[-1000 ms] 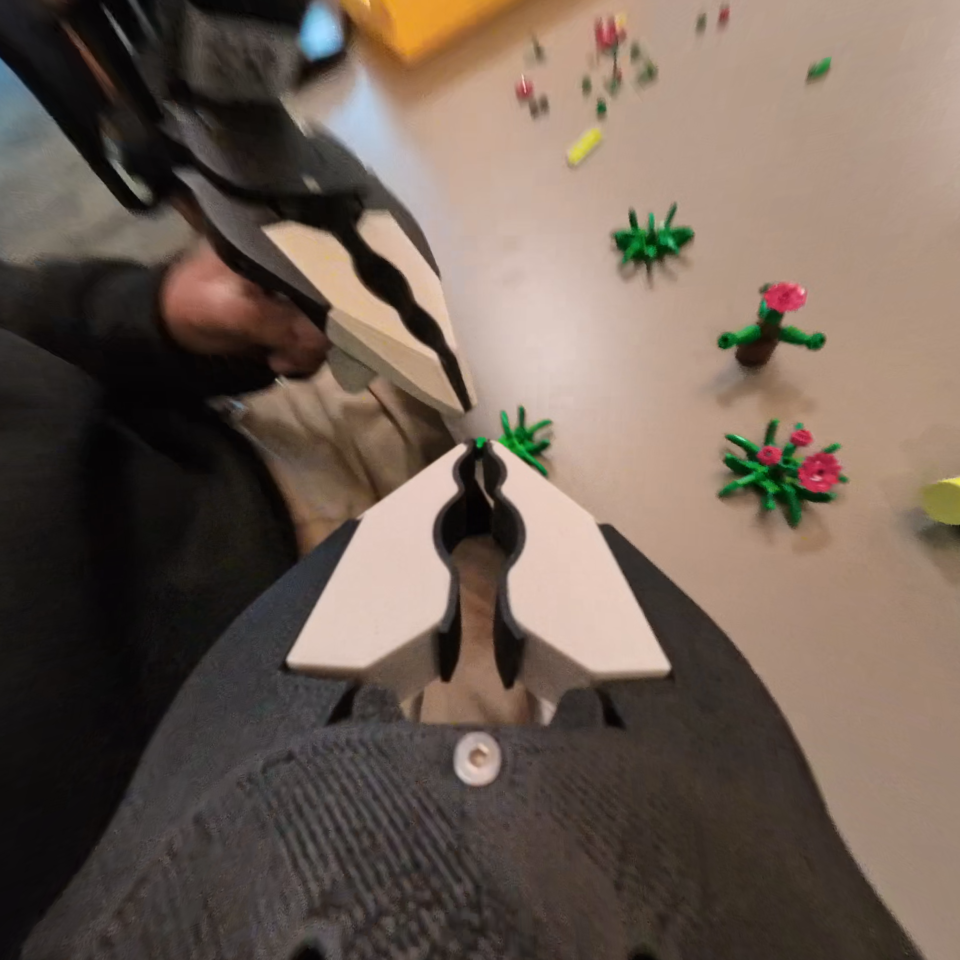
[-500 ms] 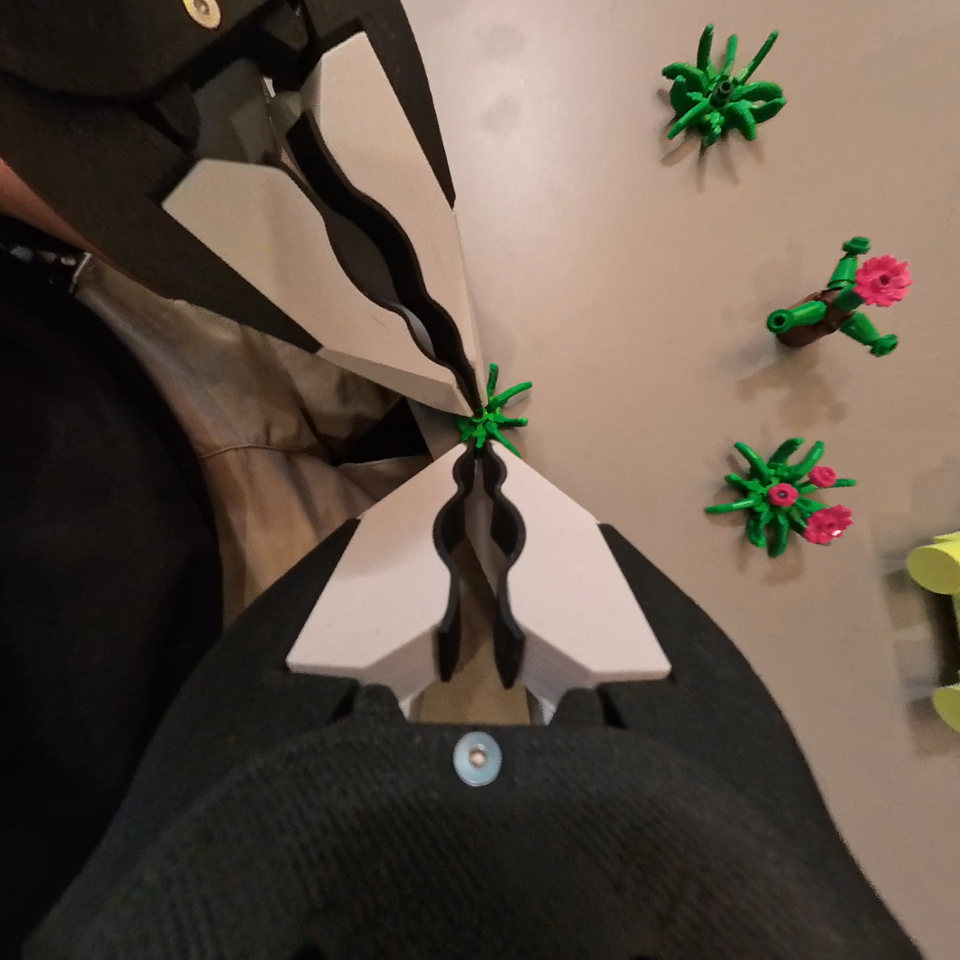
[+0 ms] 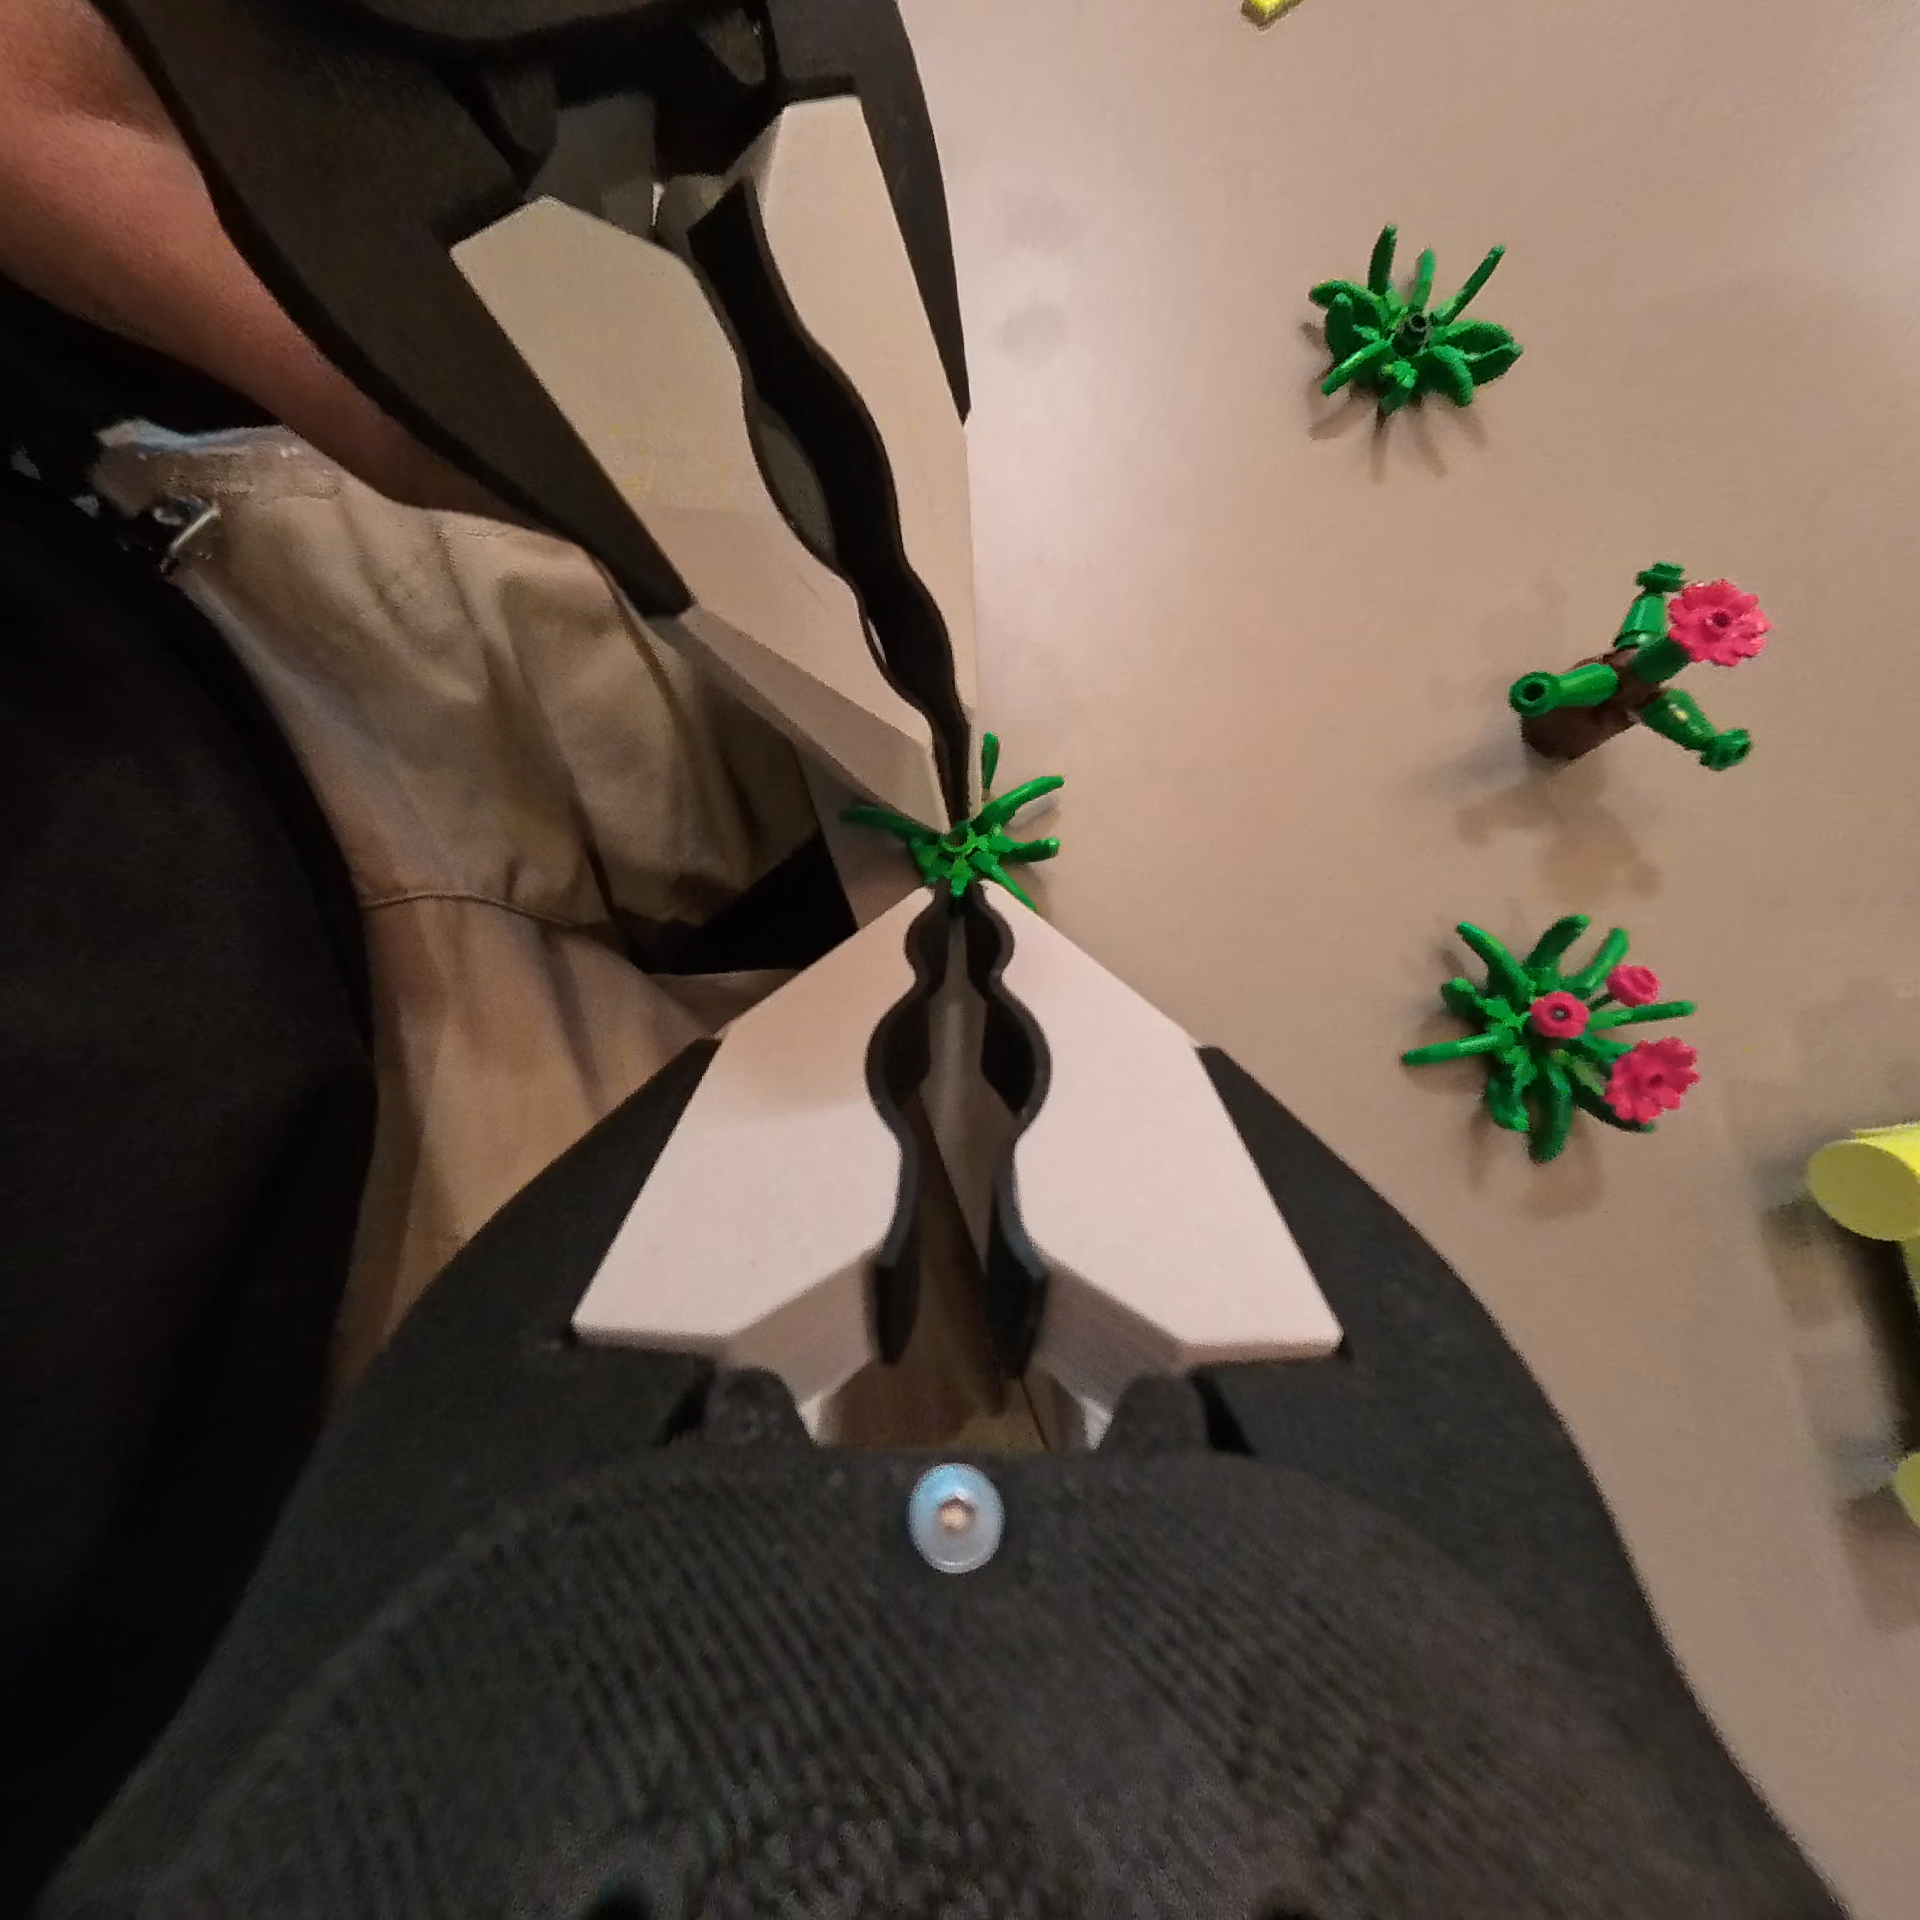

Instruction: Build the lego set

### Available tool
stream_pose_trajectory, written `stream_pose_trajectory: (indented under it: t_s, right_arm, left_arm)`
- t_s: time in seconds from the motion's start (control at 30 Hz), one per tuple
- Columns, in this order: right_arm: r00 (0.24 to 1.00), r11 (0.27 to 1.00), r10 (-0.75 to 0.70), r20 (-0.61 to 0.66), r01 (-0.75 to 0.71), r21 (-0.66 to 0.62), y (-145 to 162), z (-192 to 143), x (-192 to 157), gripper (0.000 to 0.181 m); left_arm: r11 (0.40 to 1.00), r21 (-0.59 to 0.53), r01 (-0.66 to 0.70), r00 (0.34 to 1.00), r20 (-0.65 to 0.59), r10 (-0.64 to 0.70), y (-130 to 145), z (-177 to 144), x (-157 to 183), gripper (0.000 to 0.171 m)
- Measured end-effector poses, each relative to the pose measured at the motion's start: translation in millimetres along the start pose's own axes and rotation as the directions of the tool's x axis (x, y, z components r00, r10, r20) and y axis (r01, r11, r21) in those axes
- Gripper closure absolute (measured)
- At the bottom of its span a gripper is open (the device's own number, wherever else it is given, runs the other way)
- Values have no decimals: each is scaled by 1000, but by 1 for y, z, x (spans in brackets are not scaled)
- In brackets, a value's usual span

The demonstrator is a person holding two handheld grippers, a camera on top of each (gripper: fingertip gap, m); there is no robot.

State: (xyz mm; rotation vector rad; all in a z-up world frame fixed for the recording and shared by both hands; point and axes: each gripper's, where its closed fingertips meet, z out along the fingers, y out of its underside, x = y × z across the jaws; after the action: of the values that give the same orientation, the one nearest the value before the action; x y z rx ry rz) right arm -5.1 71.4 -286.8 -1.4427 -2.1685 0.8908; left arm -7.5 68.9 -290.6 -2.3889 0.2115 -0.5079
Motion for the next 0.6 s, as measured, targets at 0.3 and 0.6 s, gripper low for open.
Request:
stream_pose_trajectory:
  t_s: [0.3,0.6]
  right_arm:
    - [999,1000,28,-16,-28,11,8,0,0,180]
    - [1000,994,-17,-6,16,-104,8,0,1,180]
  left_arm:
    - [1000,-11,2,1000,-6,-2,0,0,0,171]
    - [1000,-10,5,1000,-18,-5,0,0,0,171]
